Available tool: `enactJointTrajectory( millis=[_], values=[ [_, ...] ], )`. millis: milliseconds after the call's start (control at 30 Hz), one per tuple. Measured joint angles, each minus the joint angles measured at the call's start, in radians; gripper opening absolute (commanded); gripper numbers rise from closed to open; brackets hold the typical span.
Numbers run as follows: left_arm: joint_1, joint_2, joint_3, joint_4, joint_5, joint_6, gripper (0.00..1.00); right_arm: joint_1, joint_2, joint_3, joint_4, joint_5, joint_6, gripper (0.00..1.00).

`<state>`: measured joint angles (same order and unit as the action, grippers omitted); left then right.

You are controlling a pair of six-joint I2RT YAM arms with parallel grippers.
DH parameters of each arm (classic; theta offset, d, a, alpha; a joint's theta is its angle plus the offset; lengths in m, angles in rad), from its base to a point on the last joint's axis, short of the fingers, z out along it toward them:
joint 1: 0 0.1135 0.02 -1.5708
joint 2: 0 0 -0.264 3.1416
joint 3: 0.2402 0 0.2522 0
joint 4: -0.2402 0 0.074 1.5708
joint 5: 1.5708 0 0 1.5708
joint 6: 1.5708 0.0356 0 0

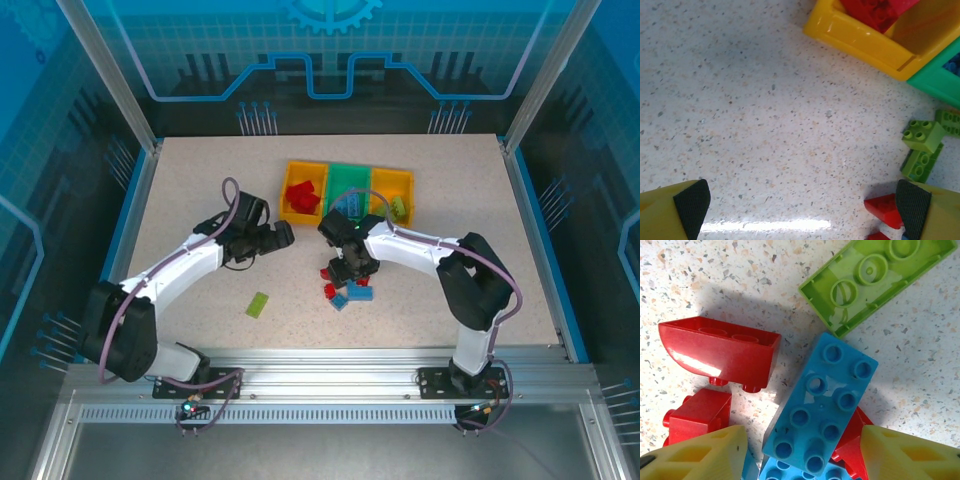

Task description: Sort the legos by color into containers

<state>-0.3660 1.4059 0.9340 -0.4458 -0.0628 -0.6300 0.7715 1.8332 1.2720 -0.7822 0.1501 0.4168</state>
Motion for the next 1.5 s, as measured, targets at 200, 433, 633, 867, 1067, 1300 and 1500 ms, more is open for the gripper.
enactJointTrajectory(
  millis=[200, 433, 633, 867, 1067, 1300, 1500],
  values=[
    [0.003, -0.008, -0.008, 0.008, -0.001, -0.001, 0.99, 0.000, 0.028, 0.036, -0.021, 0.003, 0.001, 0.49],
    [0.004, -0.016, -0.028, 0.011, -0.005, 0.000, 0.99, 0.000, 0.091, 0.062, -0.041, -0.008, 0.001, 0.48],
    [0.006, -0.027, -0.042, 0.011, -0.011, 0.000, 0.99, 0.000, 0.109, 0.065, -0.068, -0.007, 0.000, 0.54],
    [0.011, -0.029, -0.058, 0.010, -0.012, -0.001, 0.99, -0.002, 0.130, 0.099, -0.075, -0.006, 0.000, 0.29],
    [0.012, -0.044, -0.069, 0.010, -0.019, -0.001, 0.99, -0.008, 0.112, 0.103, -0.082, 0.000, 0.005, 0.24],
    [0.012, -0.046, -0.096, 0.001, -0.023, 0.000, 0.99, -0.090, -0.013, 0.152, -0.093, -0.043, 0.003, 0.24],
    [0.012, -0.068, -0.124, -0.028, -0.042, -0.001, 0.99, -0.235, -0.012, 0.289, -0.076, -0.115, 0.002, 0.23]
  ],
)
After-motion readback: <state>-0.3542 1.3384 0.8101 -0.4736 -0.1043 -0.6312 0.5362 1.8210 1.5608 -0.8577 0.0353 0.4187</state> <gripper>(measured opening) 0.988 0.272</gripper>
